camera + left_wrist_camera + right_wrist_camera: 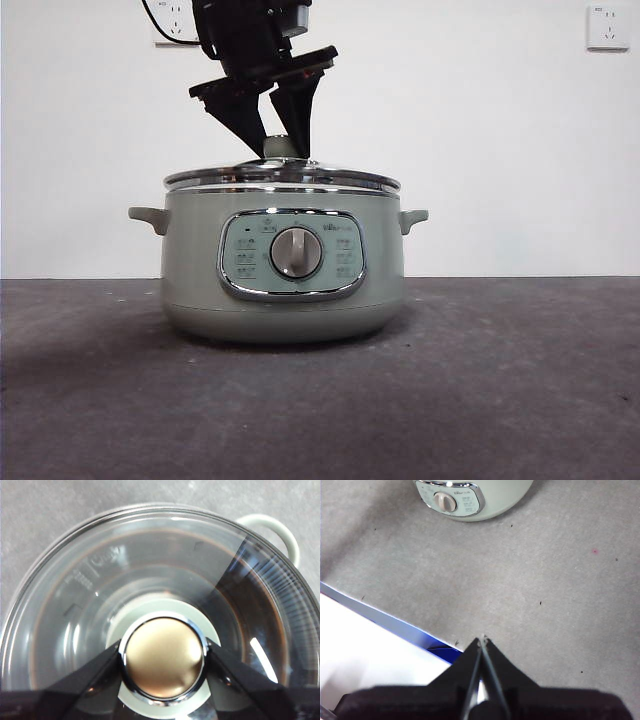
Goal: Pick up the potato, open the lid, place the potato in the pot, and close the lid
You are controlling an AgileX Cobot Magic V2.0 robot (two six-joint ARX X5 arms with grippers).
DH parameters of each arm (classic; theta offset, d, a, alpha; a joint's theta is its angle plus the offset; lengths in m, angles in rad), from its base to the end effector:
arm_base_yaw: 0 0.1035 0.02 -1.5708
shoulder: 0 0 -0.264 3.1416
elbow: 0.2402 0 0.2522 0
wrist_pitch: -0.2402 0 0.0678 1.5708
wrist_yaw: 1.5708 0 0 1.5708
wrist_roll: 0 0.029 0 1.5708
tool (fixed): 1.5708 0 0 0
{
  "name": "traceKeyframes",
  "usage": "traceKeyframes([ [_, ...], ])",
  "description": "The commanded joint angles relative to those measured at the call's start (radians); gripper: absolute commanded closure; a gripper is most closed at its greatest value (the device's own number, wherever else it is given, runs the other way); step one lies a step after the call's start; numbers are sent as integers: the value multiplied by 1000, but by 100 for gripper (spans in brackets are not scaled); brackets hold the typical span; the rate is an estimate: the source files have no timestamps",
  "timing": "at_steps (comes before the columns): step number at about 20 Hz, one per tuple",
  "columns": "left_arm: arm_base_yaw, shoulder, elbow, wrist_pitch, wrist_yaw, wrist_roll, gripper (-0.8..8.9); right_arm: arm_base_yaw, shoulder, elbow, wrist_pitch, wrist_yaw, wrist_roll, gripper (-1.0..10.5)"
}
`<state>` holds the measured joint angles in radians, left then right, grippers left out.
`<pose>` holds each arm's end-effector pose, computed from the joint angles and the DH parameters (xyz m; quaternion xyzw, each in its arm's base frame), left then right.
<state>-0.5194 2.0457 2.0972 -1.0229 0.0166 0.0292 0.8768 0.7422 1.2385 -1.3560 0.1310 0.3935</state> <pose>0.3790 -0.2173 0.3309 0.1286 0.4487 -0.2408 0.8510 0.0511 0.0555 0.3782 -0.0318 0.4226 0.2534 0.8696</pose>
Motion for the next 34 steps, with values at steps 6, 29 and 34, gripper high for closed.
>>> traceKeyframes([
  [6, -3, 58, -7, 9, 10, 2, 812, 1, -1, -9, -26, 0, 7, 958],
  [29, -5, -519, -8, -297, -61, -80, 816, 1, 0, -9, -25, 228, 23, 945],
  [34, -5, -559, -8, -297, -62, -116, 816, 1, 0, -9, -25, 229, 23, 945],
])
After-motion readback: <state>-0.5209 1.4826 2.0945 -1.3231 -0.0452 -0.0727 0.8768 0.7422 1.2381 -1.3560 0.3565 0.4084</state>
